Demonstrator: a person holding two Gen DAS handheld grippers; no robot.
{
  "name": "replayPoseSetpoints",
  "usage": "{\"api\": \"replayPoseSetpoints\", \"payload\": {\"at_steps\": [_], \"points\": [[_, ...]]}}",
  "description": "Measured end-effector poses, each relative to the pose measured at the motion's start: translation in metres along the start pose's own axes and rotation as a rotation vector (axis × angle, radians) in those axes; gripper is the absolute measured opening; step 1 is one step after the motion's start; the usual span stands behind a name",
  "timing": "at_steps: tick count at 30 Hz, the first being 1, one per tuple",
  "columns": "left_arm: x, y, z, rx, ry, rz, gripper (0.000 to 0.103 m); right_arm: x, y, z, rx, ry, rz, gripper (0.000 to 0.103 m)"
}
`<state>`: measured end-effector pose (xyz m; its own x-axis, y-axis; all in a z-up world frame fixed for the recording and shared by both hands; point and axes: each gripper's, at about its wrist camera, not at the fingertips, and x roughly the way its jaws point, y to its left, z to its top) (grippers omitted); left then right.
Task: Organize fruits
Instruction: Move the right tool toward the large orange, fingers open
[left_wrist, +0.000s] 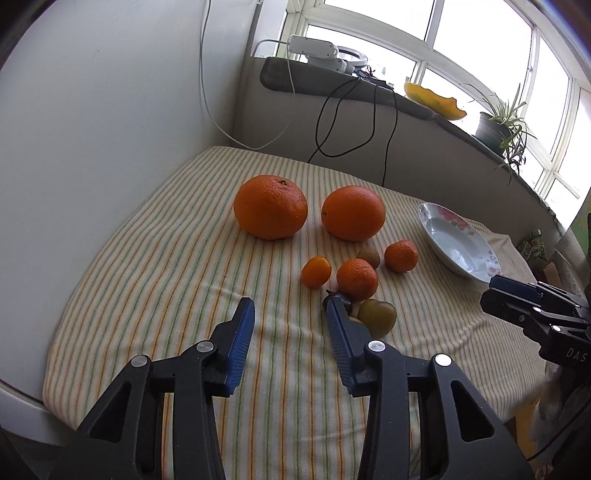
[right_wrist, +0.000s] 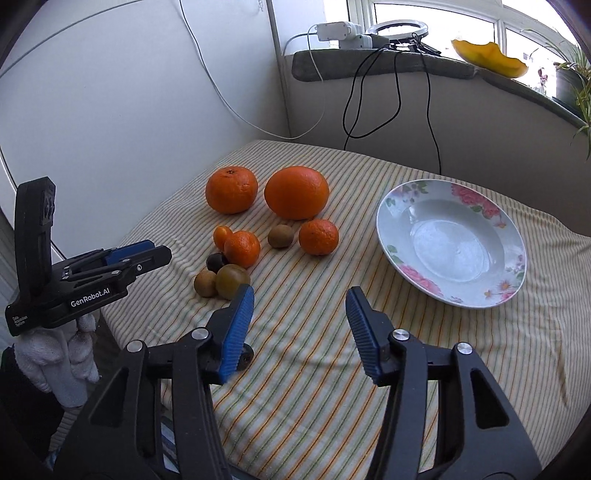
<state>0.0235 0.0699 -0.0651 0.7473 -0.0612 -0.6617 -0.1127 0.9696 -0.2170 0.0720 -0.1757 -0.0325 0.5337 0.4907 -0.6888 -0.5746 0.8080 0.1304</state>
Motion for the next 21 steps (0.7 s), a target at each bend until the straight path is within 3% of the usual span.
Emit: {"api": "replayPoseSetpoints", "payload": {"at_steps": [10, 17, 19, 21], "points": [[0.021, 0.016, 0.030, -0.010, -0.027, 0.014, 0.039, 0.046, -0.002, 0.067, -0.033, 0.039, 0.076, 0.055], [0.037, 0.023, 0.041, -0.023, -0.021, -0.001, 0.039, 0.087, 0.015, 0.115, -0.063, 0.110, 0.191, 0.055], [0.041, 0.025, 0.042, -0.026, -0.015, -0.004, 0.039, 0.099, 0.025, 0.125, -0.091, 0.131, 0.212, 0.059], [0.043, 0.028, 0.043, -0.038, -0.010, -0.012, 0.040, 0.112, 0.033, 0.133, -0.112, 0.160, 0.223, 0.076]]}}
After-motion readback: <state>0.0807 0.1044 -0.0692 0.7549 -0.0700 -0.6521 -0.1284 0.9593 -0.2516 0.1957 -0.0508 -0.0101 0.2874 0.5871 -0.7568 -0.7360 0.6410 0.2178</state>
